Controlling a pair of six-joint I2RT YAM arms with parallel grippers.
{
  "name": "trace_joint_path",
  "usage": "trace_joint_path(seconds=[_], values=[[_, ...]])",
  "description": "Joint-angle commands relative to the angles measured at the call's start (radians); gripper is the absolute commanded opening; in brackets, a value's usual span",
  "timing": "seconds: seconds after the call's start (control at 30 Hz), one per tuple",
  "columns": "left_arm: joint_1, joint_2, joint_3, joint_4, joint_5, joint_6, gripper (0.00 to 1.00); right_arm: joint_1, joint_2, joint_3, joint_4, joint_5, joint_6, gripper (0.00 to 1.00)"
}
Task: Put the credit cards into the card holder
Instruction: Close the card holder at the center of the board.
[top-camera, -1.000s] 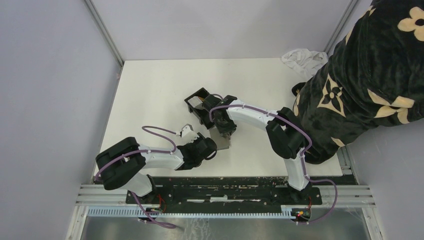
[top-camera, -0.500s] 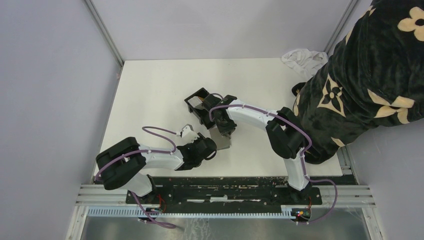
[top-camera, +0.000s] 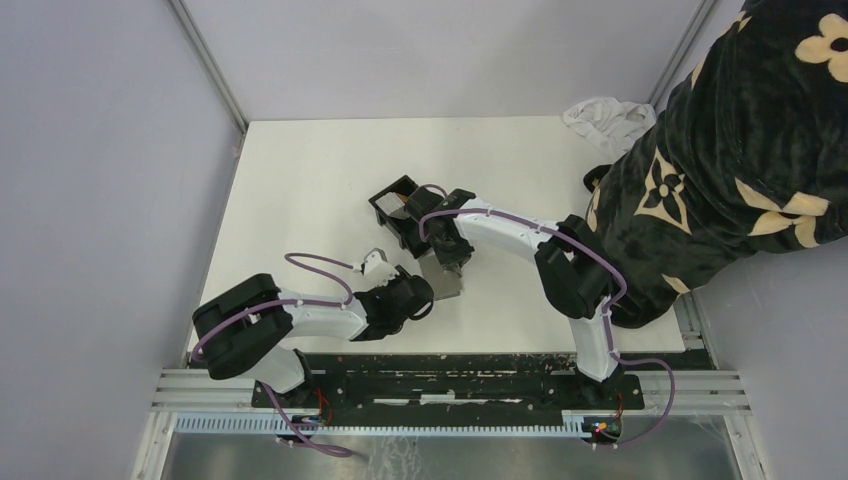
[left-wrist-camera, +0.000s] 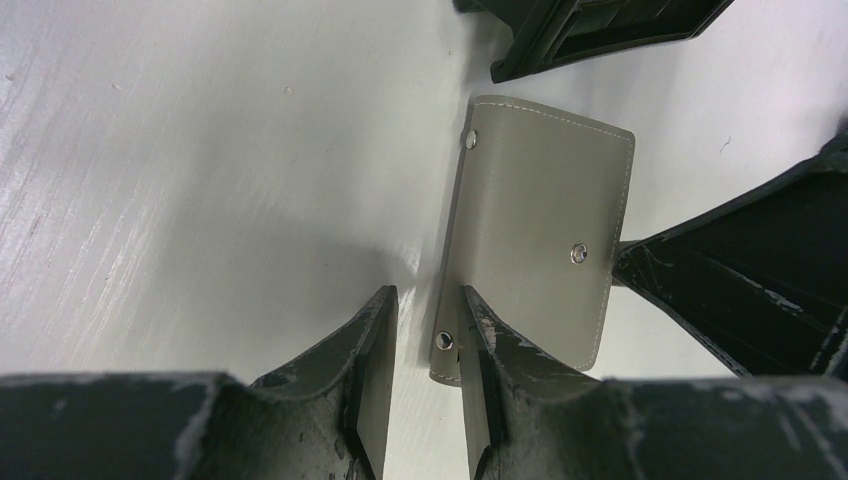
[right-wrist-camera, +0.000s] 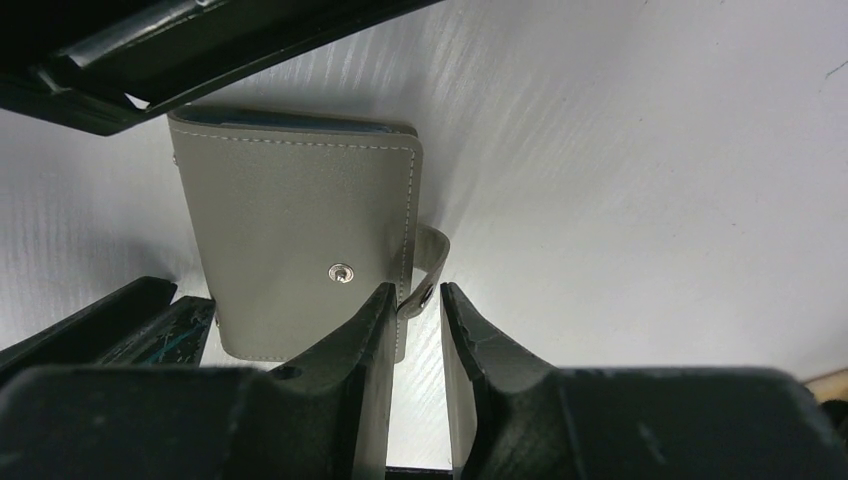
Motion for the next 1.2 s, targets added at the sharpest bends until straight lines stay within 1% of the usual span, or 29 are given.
trace_joint_path(seconds=[0.0, 0.5, 0.6, 1.17], values=[[-0.001, 0.023, -0.016, -0.044, 0.016, 0.054, 0.36, 0.005, -0.069, 0.024, 0.007, 0.029, 0.009, 0.29], [-0.001, 0.025, -0.004, -0.051, 0.013, 0.062, 0.36, 0.007, -0.043, 0.045, -0.009, 0.026, -0.007, 0.27], [-0.002, 0.025, -0.004, -0.053, 0.009, 0.063, 0.36, 0.006, -0.040, 0.050, -0.013, 0.026, -0.010, 0.22], [-0.002, 0.028, -0.006, -0.053, 0.011, 0.060, 0.36, 0.009, -0.058, 0.018, -0.004, 0.023, -0.006, 0.10]])
